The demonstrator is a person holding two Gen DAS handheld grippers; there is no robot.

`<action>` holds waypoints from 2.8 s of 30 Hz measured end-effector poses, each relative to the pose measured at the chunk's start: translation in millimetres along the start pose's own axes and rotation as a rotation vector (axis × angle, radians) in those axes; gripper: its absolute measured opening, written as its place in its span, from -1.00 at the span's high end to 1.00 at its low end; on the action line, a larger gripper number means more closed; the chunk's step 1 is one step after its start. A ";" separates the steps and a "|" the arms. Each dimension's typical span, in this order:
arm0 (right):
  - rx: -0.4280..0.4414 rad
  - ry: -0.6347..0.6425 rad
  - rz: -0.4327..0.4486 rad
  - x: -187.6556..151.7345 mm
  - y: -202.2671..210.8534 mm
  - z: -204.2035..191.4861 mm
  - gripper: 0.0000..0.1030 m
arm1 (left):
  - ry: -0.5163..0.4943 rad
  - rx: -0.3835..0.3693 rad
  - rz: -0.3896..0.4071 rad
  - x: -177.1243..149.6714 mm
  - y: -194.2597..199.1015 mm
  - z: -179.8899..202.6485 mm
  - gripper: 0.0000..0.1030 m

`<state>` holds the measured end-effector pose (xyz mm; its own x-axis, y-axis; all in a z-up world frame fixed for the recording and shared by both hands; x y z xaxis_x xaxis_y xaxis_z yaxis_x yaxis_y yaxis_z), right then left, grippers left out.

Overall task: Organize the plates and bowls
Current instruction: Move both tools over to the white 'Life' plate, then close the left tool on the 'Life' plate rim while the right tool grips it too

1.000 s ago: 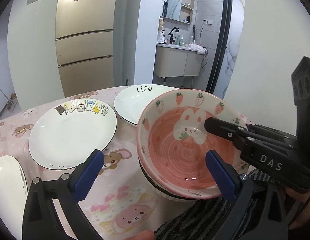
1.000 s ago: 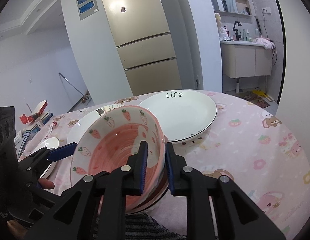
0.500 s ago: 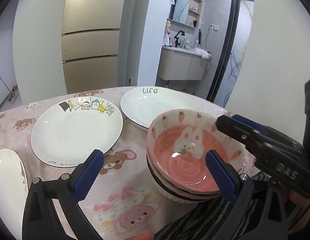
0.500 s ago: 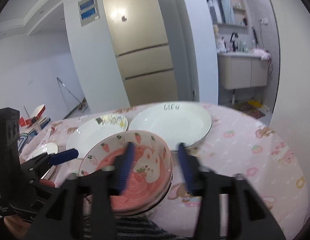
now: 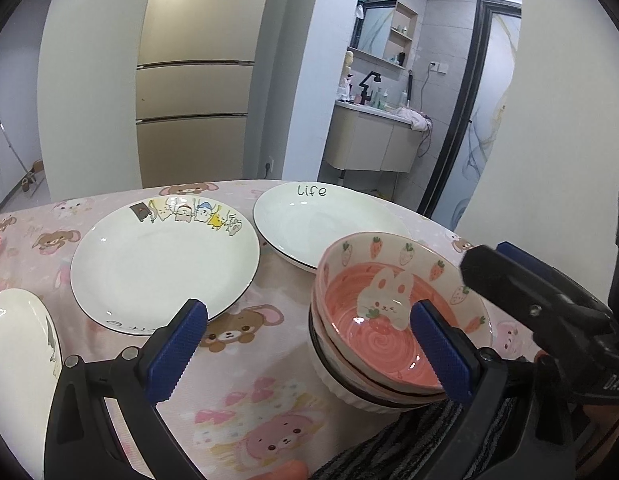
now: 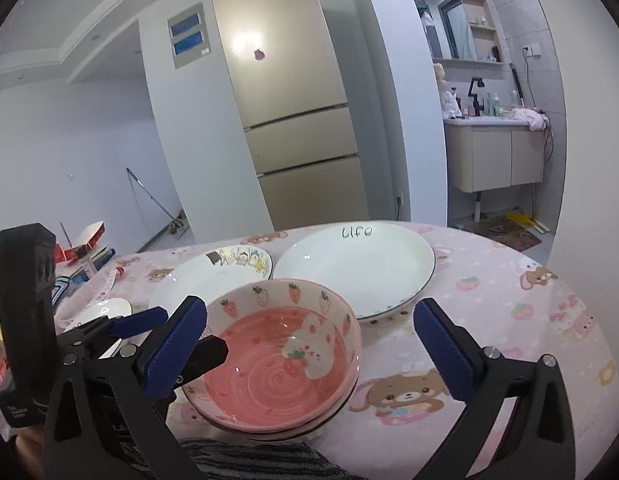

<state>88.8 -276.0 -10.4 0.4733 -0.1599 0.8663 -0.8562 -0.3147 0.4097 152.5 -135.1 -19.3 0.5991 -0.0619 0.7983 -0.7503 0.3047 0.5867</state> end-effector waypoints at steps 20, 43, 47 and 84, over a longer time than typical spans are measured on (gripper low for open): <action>0.127 0.091 0.230 7.6 31.5 -22.7 -1.00 | 0.063 0.114 0.151 15.2 30.1 -27.8 -1.00; 0.570 0.295 0.090 36.6 -11.4 -170.6 -1.00 | -0.031 0.491 0.250 3.8 156.3 -131.6 -1.00; 0.540 0.380 -0.063 21.1 -57.6 -209.6 -1.00 | 0.046 0.514 0.226 -4.4 162.7 -170.1 -1.00; 0.606 0.266 -0.576 -77.0 -199.3 -229.0 -0.70 | 0.544 0.366 -0.175 -97.9 101.4 -293.8 -0.74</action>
<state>175.5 13.3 -93.3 0.6698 0.3764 0.6401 -0.2058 -0.7342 0.6470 99.9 181.1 -77.9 0.7036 0.4353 0.5617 -0.6186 -0.0138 0.7856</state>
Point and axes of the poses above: each gripper's, at about its wrist camera, not at the fingertips, and y roughly against the way its jaws point, z to its right, x to its top, the point moved 2 cm from there along -y, roughly the way its jaws point, and after that the axes turned 6 degrees about x, right-handed, at the moved point
